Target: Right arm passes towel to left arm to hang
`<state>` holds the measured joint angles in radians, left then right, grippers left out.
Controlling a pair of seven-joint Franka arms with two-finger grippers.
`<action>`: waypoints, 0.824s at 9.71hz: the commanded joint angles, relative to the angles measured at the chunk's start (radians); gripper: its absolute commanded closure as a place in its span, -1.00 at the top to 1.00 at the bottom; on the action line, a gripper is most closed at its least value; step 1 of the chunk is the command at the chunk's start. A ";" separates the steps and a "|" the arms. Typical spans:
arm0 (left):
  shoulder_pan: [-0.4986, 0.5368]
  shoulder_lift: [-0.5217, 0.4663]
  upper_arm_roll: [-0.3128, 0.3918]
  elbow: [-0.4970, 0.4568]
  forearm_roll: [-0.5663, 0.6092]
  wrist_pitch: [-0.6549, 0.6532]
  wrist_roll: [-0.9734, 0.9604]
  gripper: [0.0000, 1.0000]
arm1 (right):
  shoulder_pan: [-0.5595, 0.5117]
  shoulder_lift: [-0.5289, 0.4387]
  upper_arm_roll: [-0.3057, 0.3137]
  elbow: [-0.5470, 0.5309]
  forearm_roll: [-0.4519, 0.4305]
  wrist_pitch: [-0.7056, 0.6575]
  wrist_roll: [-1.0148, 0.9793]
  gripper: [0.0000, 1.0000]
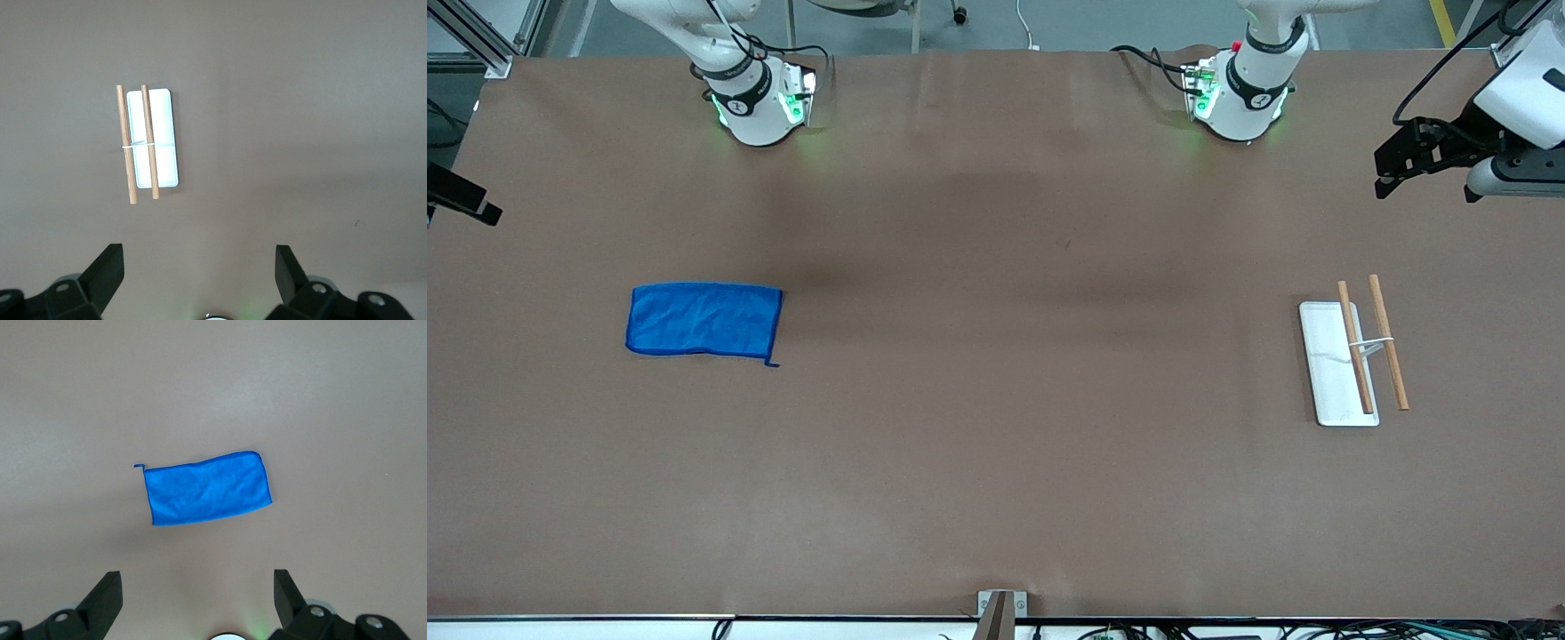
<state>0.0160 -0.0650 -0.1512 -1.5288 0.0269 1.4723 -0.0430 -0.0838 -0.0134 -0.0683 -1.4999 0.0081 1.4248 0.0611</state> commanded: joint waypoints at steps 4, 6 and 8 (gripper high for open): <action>0.004 0.016 -0.001 -0.011 -0.015 0.000 0.012 1.00 | -0.011 -0.002 0.013 -0.334 -0.019 0.226 -0.102 0.92; 0.002 0.017 -0.001 -0.011 -0.015 0.000 0.012 1.00 | -0.008 0.000 0.013 -0.606 -0.061 0.561 -0.118 0.92; 0.002 0.025 -0.001 -0.010 -0.015 0.002 0.014 1.00 | -0.023 0.036 0.012 -0.848 -0.082 0.939 -0.194 0.93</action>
<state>0.0159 -0.0606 -0.1513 -1.5276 0.0264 1.4730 -0.0429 -0.0851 0.0424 -0.0665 -2.1893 -0.0558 2.1890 -0.0817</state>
